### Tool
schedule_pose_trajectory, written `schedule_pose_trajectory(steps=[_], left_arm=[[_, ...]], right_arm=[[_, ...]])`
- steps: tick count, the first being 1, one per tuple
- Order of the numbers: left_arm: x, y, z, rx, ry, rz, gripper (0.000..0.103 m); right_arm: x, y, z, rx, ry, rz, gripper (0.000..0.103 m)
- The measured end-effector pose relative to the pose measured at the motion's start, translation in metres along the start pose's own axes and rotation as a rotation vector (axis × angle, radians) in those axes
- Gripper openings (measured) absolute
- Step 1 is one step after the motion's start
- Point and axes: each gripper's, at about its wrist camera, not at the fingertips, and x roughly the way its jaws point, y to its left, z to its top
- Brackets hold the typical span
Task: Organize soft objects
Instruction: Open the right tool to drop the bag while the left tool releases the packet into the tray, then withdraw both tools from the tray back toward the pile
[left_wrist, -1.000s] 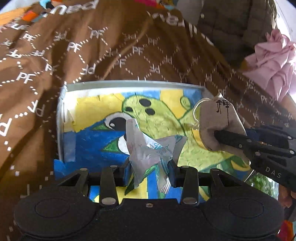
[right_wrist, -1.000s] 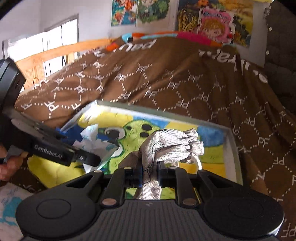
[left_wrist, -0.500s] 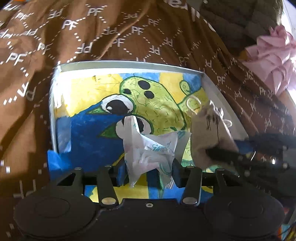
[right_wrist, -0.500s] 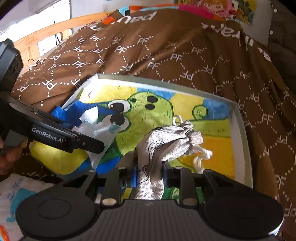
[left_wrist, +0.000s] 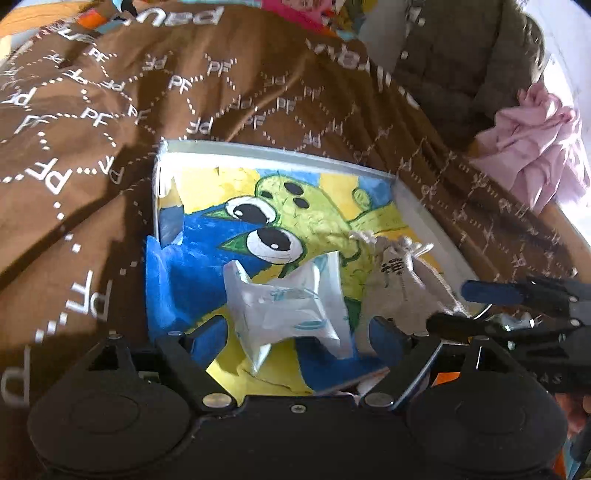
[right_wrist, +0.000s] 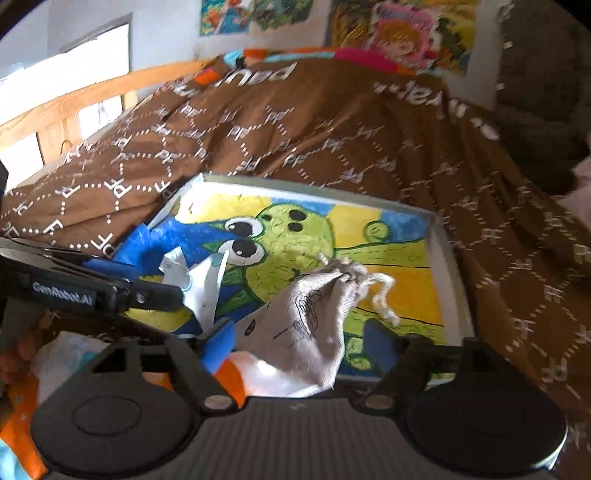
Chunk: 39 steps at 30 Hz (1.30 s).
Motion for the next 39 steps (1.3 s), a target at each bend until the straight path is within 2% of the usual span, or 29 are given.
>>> schedule_pose_trajectory(steps=[2, 3, 5, 8, 11, 15, 20, 24, 27, 30, 39], left_arm=[[-0.012, -0.005, -0.001, 0.007, -0.024, 0.009, 0.086], [-0.021, -0.006, -0.002, 0.012, -0.047, -0.004, 0.093], [-0.039, -0.01, -0.002, 0.031, -0.1, 0.002, 0.099], [-0.067, -0.011, -0.007, 0.024, -0.172, 0.006, 0.102], [-0.091, -0.011, -0.018, 0.001, -0.228, 0.012, 0.102], [-0.114, -0.015, -0.037, 0.003, -0.259, 0.002, 0.102], [-0.13, -0.036, -0.064, 0.128, -0.279, -0.035, 0.102], [-0.135, -0.053, -0.087, 0.186, -0.279, -0.053, 0.102], [-0.136, -0.065, -0.108, 0.229, -0.27, -0.018, 0.102], [-0.132, -0.073, -0.126, 0.27, -0.222, 0.004, 0.102], [-0.13, -0.081, -0.146, 0.338, -0.182, -0.007, 0.102]], right_arm=[[-0.021, 0.003, -0.004, 0.045, -0.044, -0.021, 0.092], [-0.033, 0.005, -0.007, 0.068, -0.076, -0.029, 0.098], [-0.055, 0.008, -0.016, 0.099, -0.149, -0.043, 0.103], [-0.085, 0.016, -0.031, 0.103, -0.23, -0.046, 0.103], [-0.107, 0.025, -0.046, 0.091, -0.263, -0.06, 0.103], [-0.127, 0.033, -0.068, 0.081, -0.245, -0.073, 0.103], [-0.137, 0.036, -0.094, 0.09, -0.173, -0.111, 0.103], [-0.14, 0.031, -0.115, 0.123, -0.112, -0.141, 0.103], [-0.14, 0.027, -0.128, 0.157, -0.08, -0.146, 0.103], [-0.14, 0.025, -0.135, 0.16, -0.072, -0.138, 0.103], [-0.14, 0.032, -0.147, 0.092, -0.071, -0.112, 0.103]])
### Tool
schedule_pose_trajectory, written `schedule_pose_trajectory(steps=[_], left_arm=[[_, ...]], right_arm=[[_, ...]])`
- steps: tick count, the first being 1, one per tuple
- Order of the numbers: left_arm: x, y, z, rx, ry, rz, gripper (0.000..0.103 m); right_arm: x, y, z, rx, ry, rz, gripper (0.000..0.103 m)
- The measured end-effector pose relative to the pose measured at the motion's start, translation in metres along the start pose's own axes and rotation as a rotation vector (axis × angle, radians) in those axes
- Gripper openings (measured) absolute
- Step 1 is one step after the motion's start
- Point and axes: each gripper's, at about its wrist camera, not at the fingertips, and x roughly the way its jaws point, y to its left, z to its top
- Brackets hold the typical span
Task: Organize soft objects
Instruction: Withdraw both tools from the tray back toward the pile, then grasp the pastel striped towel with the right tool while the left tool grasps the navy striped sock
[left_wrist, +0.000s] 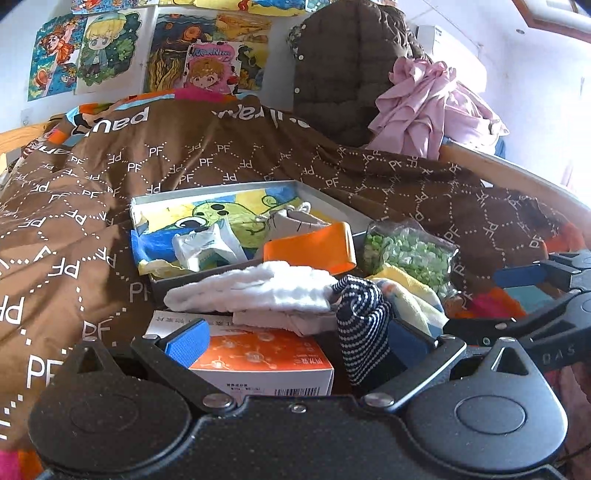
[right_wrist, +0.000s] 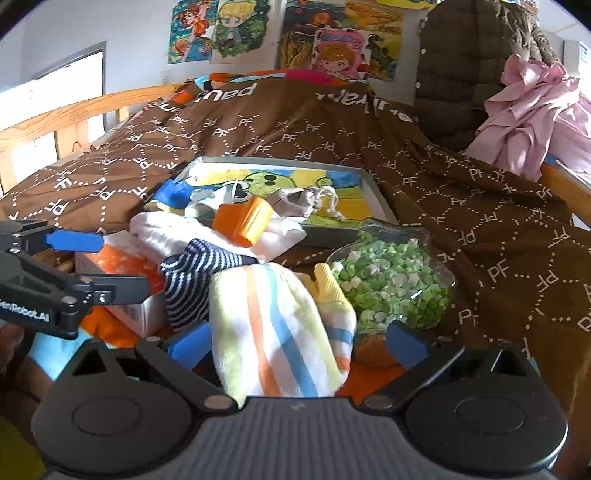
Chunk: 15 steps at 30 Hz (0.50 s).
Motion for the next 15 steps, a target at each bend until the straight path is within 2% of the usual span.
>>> schedule_pose_trajectory(steps=[15], left_arm=[[0.002, -0.013, -0.004, 0.059, 0.051, 0.016, 0.102]], right_arm=[[0.005, -0.003, -0.008, 0.033, 0.045, 0.063, 0.103]])
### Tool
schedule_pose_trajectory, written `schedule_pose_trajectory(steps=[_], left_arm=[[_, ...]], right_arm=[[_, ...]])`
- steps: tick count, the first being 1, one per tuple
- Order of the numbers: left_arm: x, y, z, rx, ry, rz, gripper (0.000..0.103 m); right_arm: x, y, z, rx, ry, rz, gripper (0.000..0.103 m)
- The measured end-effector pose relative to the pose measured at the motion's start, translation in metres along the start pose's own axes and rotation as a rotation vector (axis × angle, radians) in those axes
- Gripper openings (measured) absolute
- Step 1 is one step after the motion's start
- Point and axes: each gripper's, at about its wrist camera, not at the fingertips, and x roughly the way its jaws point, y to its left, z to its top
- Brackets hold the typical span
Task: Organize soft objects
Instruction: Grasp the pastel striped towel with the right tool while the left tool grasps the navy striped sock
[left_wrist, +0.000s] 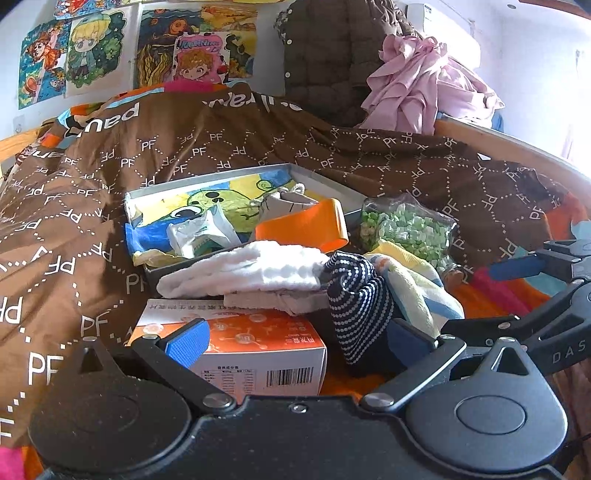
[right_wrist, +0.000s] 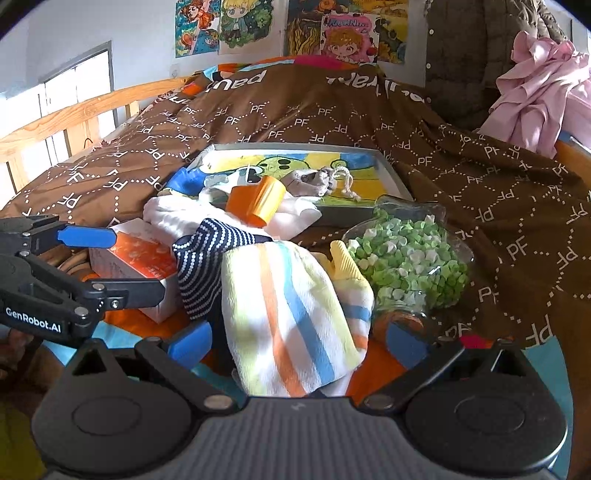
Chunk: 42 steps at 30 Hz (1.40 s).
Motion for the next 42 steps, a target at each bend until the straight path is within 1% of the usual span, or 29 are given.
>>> schedule_pose_trajectory(steps=[12, 25, 32, 35, 38, 40, 42], left_arm=[[0.0, -0.003, 0.0, 0.021, 0.009, 0.003, 0.102], [0.002, -0.008, 0.001, 0.049, 0.014, -0.024, 0.102], [0.004, -0.011, 0.001, 0.08, 0.019, -0.054, 0.102], [0.005, -0.012, 0.001, 0.092, 0.025, -0.065, 0.099], [0.006, -0.012, 0.002, 0.102, 0.027, -0.086, 0.096], [0.006, -0.014, 0.003, 0.115, 0.019, -0.1, 0.095], [0.006, -0.016, 0.005, 0.134, 0.014, -0.121, 0.088]], right_arm=[[0.005, 0.002, -0.003, -0.007, 0.022, 0.005, 0.103], [0.005, -0.001, -0.004, 0.002, 0.022, 0.005, 0.103], [0.008, -0.005, -0.005, 0.018, 0.027, -0.02, 0.102], [0.01, -0.008, -0.005, 0.035, 0.033, -0.026, 0.102], [0.012, -0.011, -0.005, 0.052, 0.041, -0.015, 0.098], [0.014, -0.011, -0.006, 0.057, 0.046, -0.004, 0.097], [0.016, -0.009, -0.006, 0.057, 0.048, 0.011, 0.096]])
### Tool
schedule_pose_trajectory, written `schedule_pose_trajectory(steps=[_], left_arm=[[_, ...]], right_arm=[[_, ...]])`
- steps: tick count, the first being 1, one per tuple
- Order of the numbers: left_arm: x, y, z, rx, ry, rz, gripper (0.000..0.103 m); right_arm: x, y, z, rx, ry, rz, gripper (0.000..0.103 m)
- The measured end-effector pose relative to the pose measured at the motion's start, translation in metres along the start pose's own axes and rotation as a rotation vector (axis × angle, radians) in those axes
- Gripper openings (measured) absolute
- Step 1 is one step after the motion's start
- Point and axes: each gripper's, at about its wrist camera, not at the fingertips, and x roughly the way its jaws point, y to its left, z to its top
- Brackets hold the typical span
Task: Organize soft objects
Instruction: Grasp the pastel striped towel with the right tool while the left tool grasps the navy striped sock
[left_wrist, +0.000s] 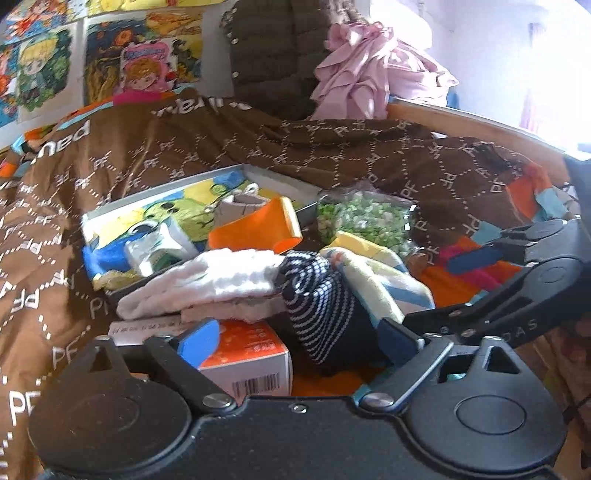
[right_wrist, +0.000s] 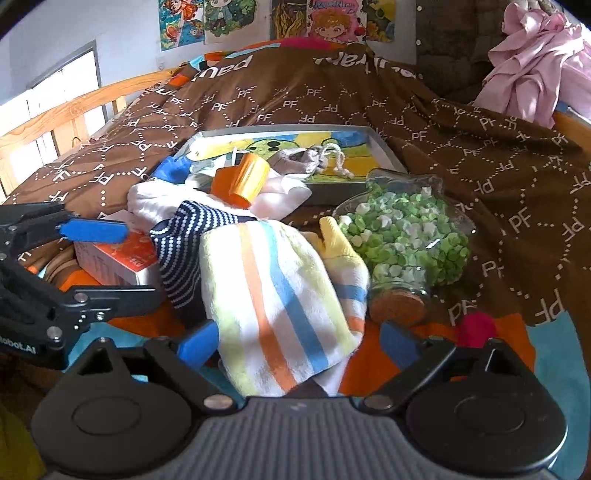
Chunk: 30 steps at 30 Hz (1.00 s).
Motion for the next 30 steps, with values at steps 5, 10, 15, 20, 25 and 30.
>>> schedule_pose_trajectory(steps=[5, 10, 15, 20, 25, 30], left_arm=[[0.006, 0.002, 0.005, 0.01, 0.013, -0.052, 0.081], [0.013, 0.011, 0.01, -0.041, 0.029, -0.103, 0.07], [0.022, 0.014, 0.015, -0.076, 0.043, -0.156, 0.055], [0.029, 0.011, 0.017, -0.086, 0.048, -0.185, 0.041], [0.037, 0.011, 0.02, -0.091, 0.052, -0.203, 0.041], [0.046, 0.012, 0.021, -0.103, 0.069, -0.204, 0.04]], right_arm=[[0.005, 0.005, -0.001, -0.021, 0.006, 0.035, 0.096], [0.012, 0.001, -0.001, 0.004, 0.024, 0.024, 0.092], [0.019, -0.01, -0.002, 0.057, 0.034, 0.004, 0.086], [0.024, -0.017, -0.002, 0.093, 0.028, -0.016, 0.083], [0.031, -0.018, -0.003, 0.09, 0.042, 0.003, 0.076], [0.034, -0.017, -0.003, 0.091, 0.042, 0.021, 0.063]])
